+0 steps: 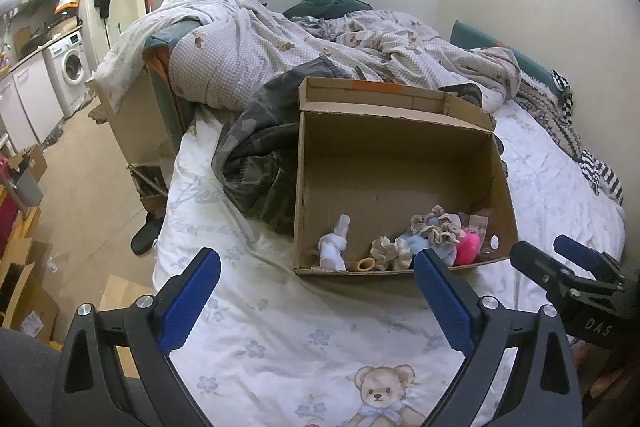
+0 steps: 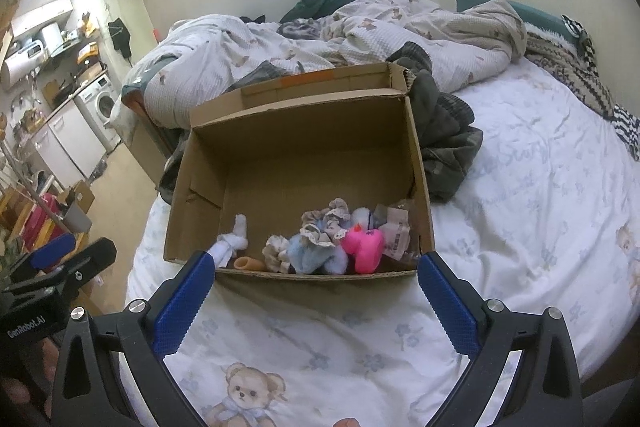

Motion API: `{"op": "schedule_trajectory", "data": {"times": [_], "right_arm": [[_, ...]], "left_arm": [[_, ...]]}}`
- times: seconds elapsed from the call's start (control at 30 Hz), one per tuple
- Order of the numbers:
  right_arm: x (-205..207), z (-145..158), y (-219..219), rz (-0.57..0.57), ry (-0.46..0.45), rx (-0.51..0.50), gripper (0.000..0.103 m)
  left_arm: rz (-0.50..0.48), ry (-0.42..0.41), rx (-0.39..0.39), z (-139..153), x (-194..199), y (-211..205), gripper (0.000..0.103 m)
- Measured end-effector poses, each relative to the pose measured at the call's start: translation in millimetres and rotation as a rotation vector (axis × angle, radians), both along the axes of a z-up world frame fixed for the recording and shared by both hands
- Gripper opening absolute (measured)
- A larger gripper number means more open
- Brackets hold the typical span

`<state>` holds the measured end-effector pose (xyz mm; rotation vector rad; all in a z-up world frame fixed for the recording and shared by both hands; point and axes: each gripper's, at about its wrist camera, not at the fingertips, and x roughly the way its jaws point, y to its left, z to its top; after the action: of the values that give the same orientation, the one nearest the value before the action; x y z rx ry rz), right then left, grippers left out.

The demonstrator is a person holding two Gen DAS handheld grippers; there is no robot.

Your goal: Organize soft objects

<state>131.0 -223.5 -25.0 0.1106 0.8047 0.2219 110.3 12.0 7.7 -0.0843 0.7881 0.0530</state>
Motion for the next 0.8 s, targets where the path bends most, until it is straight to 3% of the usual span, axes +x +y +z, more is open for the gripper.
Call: {"op": "schedule_trajectory", "data": {"times": [0.8], "right_arm": [[3.3, -3.7, -0.1, -0.010, 0.013, -0.010, 0.103]], "left_arm": [[0.000, 0.014, -0.012, -1.9, 0.7, -4.5, 0.097]]}}
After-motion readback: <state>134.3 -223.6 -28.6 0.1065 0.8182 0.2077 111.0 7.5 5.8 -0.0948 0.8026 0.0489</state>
